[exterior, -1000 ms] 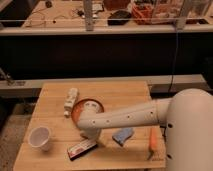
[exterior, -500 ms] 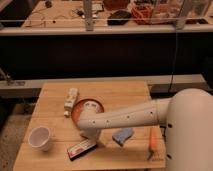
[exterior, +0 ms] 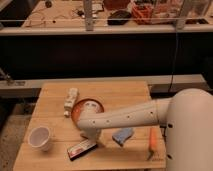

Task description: Place the eraser on the white sponge

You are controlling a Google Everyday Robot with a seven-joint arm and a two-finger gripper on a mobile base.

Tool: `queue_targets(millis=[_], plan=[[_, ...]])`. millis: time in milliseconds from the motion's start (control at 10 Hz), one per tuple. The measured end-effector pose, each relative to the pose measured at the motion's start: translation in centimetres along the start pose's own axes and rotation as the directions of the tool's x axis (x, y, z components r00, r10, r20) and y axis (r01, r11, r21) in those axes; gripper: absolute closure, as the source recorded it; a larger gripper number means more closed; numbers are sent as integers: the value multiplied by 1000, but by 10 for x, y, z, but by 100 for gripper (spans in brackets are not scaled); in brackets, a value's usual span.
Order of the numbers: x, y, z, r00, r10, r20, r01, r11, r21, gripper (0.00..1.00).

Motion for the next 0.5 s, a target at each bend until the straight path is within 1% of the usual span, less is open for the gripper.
queue_targets(millis=[500], plan=[[-1,0,1,1000,-3,1,3,1000,-1,20]])
